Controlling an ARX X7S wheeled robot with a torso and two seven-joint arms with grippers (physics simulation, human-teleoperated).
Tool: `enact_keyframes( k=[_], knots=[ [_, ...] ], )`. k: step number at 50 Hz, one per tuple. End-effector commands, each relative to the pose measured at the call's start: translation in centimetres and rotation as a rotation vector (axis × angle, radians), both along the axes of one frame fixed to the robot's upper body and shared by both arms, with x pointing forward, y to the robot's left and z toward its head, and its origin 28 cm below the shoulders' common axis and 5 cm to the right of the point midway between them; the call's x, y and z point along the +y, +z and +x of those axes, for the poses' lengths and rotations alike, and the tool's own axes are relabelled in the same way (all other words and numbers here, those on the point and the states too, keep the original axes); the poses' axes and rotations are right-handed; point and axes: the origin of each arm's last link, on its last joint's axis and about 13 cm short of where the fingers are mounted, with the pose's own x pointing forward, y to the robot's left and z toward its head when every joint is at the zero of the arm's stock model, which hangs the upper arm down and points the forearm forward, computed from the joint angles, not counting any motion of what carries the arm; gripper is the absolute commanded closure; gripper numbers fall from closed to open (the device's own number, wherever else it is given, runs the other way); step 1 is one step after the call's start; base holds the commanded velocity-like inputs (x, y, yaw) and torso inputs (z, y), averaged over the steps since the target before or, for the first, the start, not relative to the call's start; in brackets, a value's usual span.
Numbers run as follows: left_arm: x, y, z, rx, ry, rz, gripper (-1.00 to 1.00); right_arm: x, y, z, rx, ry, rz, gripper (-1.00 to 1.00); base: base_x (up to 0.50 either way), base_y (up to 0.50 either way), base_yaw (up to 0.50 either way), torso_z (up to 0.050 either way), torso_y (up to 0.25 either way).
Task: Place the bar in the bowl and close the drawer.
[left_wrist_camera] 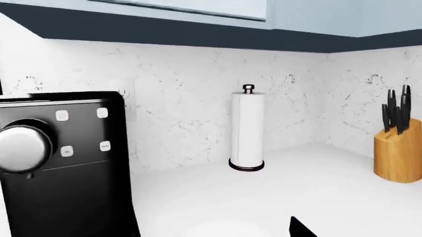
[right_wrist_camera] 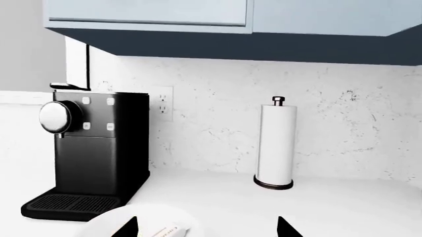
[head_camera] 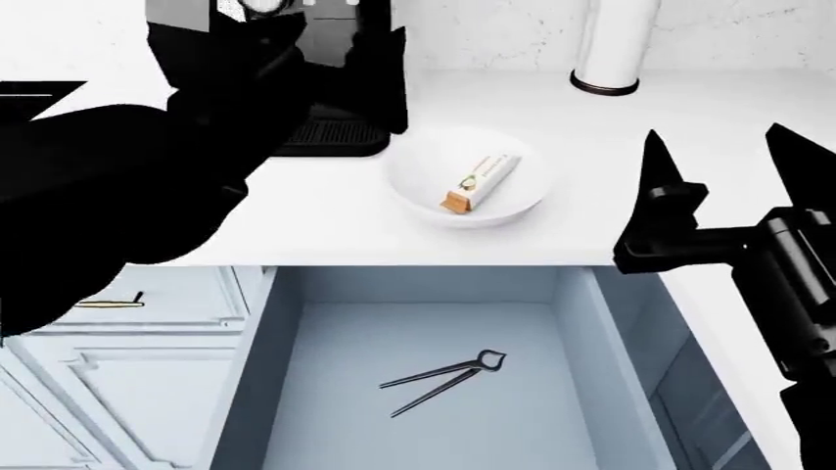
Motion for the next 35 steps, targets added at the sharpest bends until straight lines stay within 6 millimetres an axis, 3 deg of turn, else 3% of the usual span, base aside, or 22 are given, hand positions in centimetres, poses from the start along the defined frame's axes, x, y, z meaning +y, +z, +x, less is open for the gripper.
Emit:
enact_keyframes(
  k=[1,6,19,35],
  knots=[
    [2.9,-2.0,-7.5,-0.048,0.025,-0.062,-1.00,0.3,0.1,-0.3,-0.002,-0.011,-0.022,-1.00,-0.34,0.00,0.00,0.000,0.000],
    [3.5,-3.1,-8.6,-0.040,0.029,-0.085,-1.00,0.5,-0.1,-0.3,-0.001,-0.010,-0.030,-1.00,-0.48,0.03,0.00,0.000,0.000],
    [3.8,-3.7,-9.1,-0.040,0.032,-0.097,-1.00,0.6,-0.1,-0.4,-0.022,-0.016,-0.041,-1.00,0.00,0.02,0.00,0.000,0.000],
    [4.0,-4.0,-9.1,-0.028,0.033,-0.113,-1.00,0.7,-0.4,-0.2,-0.025,-0.028,-0.056,-1.00,0.00,0.50,0.00,0.000,0.000]
  ],
)
